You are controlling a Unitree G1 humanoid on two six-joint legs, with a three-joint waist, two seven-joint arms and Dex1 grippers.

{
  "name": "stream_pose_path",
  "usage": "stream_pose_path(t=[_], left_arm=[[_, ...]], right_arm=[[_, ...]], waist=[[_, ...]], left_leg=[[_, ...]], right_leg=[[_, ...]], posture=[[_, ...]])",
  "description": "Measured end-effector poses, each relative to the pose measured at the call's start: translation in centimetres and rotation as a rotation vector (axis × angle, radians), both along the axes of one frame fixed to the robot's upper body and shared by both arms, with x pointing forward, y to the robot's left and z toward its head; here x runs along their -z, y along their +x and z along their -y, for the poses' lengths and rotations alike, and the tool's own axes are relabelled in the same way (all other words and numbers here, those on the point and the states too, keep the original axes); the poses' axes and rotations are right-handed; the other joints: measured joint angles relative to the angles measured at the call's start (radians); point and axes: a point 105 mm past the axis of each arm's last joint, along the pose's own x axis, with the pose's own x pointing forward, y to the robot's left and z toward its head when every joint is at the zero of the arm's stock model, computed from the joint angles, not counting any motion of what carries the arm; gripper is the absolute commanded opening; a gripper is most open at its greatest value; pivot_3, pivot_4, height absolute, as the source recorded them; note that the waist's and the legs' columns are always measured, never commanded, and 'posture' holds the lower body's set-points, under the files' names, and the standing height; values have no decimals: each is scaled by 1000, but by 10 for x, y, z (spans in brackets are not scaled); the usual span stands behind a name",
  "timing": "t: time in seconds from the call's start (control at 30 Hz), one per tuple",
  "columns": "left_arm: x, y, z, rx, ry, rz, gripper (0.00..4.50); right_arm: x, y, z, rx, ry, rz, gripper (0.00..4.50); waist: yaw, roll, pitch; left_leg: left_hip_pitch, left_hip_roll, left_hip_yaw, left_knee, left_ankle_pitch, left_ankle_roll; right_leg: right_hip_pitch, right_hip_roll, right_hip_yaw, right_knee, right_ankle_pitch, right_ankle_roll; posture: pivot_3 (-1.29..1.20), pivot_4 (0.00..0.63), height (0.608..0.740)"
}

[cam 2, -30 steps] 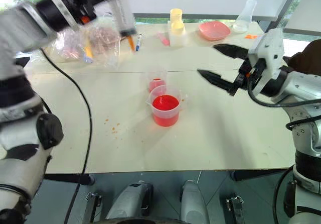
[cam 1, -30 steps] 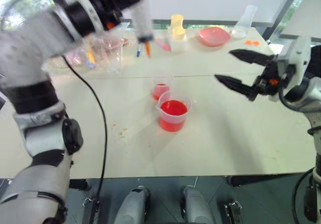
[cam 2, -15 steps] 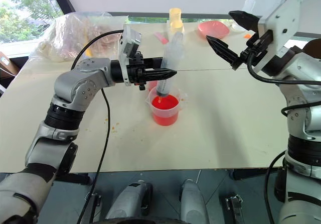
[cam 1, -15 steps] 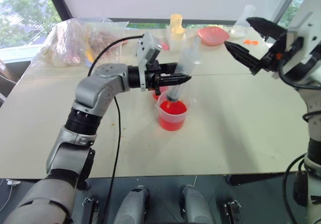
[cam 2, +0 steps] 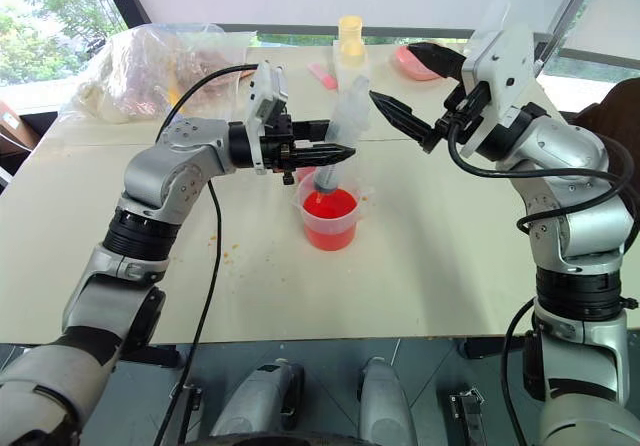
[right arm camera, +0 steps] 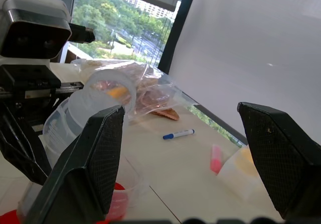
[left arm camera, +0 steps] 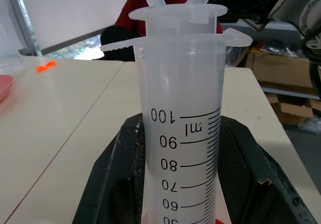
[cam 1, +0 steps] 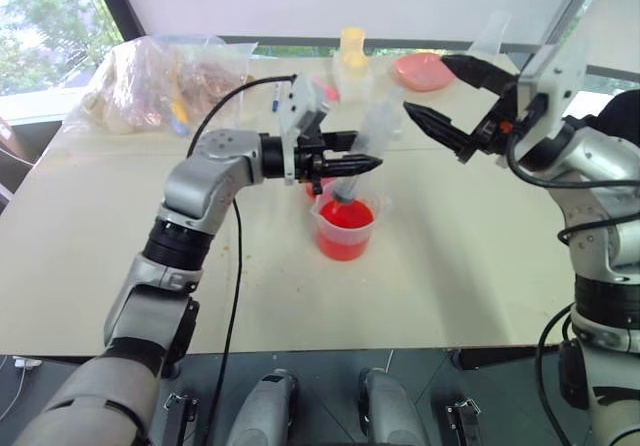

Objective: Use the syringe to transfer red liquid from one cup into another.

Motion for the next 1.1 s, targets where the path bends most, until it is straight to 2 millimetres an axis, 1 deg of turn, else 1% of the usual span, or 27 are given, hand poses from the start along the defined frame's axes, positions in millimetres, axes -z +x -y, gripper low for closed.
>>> stream_pose_path(t=[0.2,0.23,0.3,0.43,0.47,0.73,0.83,0.97,1.1], left_arm=[[14,-1,-1,5,12,-20,1471],[14,-1,-1,4,12,-16,1471],[14,-1,-1,0,10,-9,1471],[18,4,1,-9,-7,-19,1471],[20,5,2,-11,-9,-20,1471],[31,5,1,-12,-8,-36,1471],[31,5,1,-12,-9,-36,1471],[27,5,0,-38,-29,-18,1471],[33,4,-2,-53,-35,-32,1471]], right_arm=[[6,2,-11,-38,9,-22,3763],[6,2,-12,-40,8,-24,3228],[8,2,-13,-49,2,-28,2465],[15,1,-20,-85,-16,-60,353],[17,0,-21,-93,-15,-71,32],[23,2,-20,-93,-14,-124,32],[20,3,-19,-89,-12,-116,32],[10,7,-18,-83,-4,-81,32],[11,9,-17,-77,-8,-76,32]], waist=[[-14,0,0],[-14,0,0],[-15,0,0],[-15,0,0],[-15,0,0],[-16,0,0],[-16,0,0],[-17,0,0],[-16,0,0]], left_leg=[[0,0,-1,0,0,0],[0,0,-1,0,0,0],[0,0,-1,0,0,0],[0,0,-1,0,0,0],[0,0,-1,0,0,0],[0,0,-2,0,0,0],[0,0,-2,0,0,0],[0,0,-2,0,0,0],[0,0,-2,0,0,0]], right_leg=[[0,0,-1,1,0,0],[0,0,-1,1,0,0],[0,0,-1,1,0,0],[0,0,-1,1,0,0],[0,0,-1,1,0,0],[0,0,-1,1,0,0],[0,0,-1,1,0,0],[0,0,-1,1,0,0],[0,0,-1,1,0,0]], posture=[[0,150,740],[0,150,740],[0,150,740],[0,150,740],[0,150,740],[0,150,740],[0,150,740],[0,150,740],[0,150,740]])
